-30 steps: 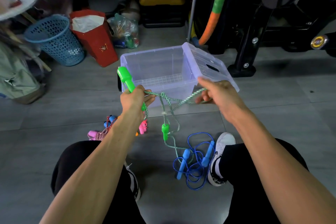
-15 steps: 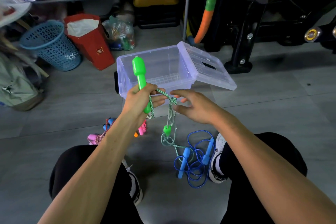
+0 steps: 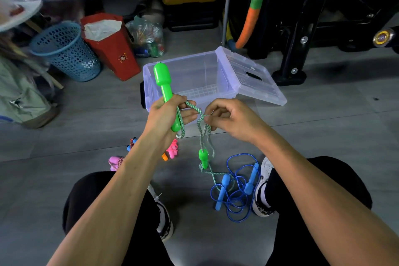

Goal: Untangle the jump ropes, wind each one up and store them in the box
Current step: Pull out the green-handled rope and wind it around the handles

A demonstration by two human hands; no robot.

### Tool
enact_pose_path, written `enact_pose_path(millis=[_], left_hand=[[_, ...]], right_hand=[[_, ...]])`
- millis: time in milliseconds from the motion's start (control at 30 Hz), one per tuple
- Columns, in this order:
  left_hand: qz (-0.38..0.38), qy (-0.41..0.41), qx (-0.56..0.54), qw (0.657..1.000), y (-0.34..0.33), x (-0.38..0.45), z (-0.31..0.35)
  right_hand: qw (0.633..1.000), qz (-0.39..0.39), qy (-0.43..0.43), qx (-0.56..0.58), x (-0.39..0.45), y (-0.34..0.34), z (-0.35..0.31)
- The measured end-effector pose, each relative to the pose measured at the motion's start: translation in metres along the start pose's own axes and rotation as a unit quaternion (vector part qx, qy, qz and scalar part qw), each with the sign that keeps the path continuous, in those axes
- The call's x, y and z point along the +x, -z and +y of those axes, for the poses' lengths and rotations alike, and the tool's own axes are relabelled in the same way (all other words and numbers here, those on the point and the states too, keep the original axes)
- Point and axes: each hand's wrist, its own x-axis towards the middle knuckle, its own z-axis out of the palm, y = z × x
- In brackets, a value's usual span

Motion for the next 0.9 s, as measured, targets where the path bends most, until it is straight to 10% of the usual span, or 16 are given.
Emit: enact_pose_path(millis=[300,567,900], left_hand=[[0.065,0.041,-0.055,0.995,-0.002,0.009,-0.004],[0.0,-0.013,0.012,1.0,-0.016,0.001,-0.004],[0.032,0.017,0.071,0.997,-0.02,0.006,-0.022]], right_hand=[[0.974,0.04,-0.077,0.21,0.003,-0.001,-0.008],[0.943,0.131,-0.268,0.148,0.01,-0.001,0.001],[0.933,0.271,-0.159,-0.177,0.01,0.013,0.013]])
